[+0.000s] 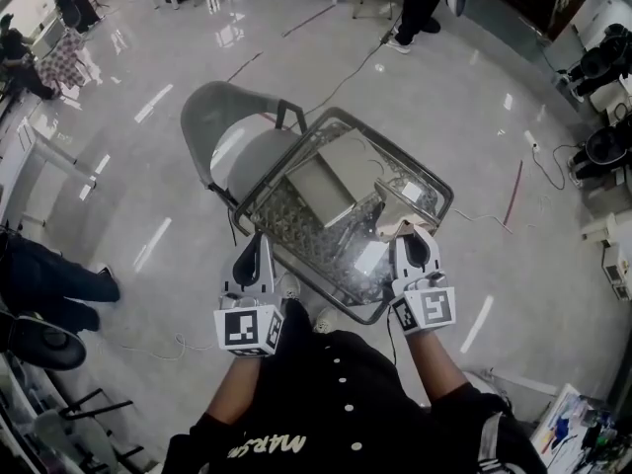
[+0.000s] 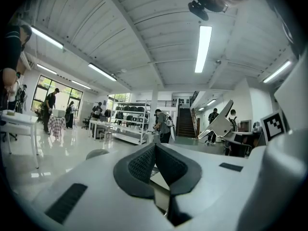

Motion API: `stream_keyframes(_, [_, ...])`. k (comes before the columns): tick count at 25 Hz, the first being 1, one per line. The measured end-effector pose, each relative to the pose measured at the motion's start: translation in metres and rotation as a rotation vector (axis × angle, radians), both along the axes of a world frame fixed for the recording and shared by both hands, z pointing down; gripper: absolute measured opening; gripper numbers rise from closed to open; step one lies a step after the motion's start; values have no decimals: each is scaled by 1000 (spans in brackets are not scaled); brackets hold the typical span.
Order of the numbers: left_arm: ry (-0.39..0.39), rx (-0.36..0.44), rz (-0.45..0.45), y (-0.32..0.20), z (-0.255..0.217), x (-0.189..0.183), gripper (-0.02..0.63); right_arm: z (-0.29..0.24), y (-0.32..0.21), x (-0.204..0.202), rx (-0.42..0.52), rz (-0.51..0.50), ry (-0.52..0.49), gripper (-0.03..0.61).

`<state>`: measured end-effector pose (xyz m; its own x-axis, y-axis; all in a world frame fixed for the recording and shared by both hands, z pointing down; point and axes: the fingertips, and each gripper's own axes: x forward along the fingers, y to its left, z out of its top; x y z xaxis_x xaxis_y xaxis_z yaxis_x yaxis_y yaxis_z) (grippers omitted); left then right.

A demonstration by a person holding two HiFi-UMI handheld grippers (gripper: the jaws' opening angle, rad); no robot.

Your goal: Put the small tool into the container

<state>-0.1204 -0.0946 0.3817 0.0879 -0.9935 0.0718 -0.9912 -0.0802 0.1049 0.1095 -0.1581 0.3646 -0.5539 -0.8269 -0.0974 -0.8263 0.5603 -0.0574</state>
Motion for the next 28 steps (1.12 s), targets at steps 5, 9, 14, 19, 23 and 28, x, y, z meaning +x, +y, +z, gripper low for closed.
stream_keyframes(5, [-4, -1, 30, -32, 0, -6, 26, 9, -27, -16, -33, -20, 1, 20])
stream_keyframes(9, [3, -10, 59, -57, -1, -9, 26, 24, -52, -27, -69, -19, 19, 20])
stream_keyframes(14, [6, -38, 90, -80, 6, -11, 26, 54, -78, -42, -133, -9, 36, 20])
stream_keyframes(19, [31, -88, 117, -101, 25, -21, 26, 98, -103, -63, -200, -6, 103, 20])
stream_keyframes(23, [49, -124, 166, -112, 38, -13, 26, 135, -123, -79, -246, -25, 183, 20])
stream_keyframes(28, [99, -187, 210, -123, 65, -7, 26, 188, -146, -99, -287, -57, 300, 20])
